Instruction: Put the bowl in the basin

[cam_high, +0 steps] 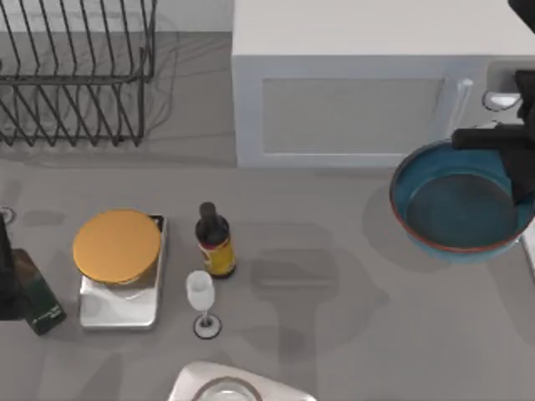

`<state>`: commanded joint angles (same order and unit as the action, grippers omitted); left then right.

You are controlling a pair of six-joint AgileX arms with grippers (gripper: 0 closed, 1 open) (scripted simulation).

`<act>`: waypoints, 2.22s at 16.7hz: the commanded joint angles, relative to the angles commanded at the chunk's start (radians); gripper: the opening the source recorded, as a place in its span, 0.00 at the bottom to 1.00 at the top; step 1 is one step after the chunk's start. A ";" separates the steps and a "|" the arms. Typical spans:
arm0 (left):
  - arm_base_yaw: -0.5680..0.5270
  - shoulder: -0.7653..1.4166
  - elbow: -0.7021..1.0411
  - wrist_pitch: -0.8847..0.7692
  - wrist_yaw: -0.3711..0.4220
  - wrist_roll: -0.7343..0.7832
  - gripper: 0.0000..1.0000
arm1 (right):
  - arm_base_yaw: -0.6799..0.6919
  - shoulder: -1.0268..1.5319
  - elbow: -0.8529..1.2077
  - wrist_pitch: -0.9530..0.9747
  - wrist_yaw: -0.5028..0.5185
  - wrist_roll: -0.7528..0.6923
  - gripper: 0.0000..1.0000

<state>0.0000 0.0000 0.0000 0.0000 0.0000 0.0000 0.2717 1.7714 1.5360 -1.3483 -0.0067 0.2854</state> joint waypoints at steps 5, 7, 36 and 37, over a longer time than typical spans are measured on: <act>0.000 0.000 0.000 0.000 0.000 0.000 1.00 | -0.004 -0.016 0.055 -0.056 0.008 -0.004 0.00; 0.000 0.000 0.000 0.000 0.000 0.000 1.00 | -0.004 -0.015 0.052 -0.054 0.007 -0.002 0.00; 0.000 0.000 0.000 0.000 0.000 0.000 1.00 | -0.796 -0.270 -0.939 2.228 -0.478 -0.265 0.00; 0.000 0.000 0.000 0.000 0.000 0.000 1.00 | -0.798 -0.276 -0.940 2.246 -0.490 -0.267 0.00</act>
<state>0.0000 0.0000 0.0000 0.0000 0.0000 0.0000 -0.5258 1.4956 0.5962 0.8981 -0.4964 0.0188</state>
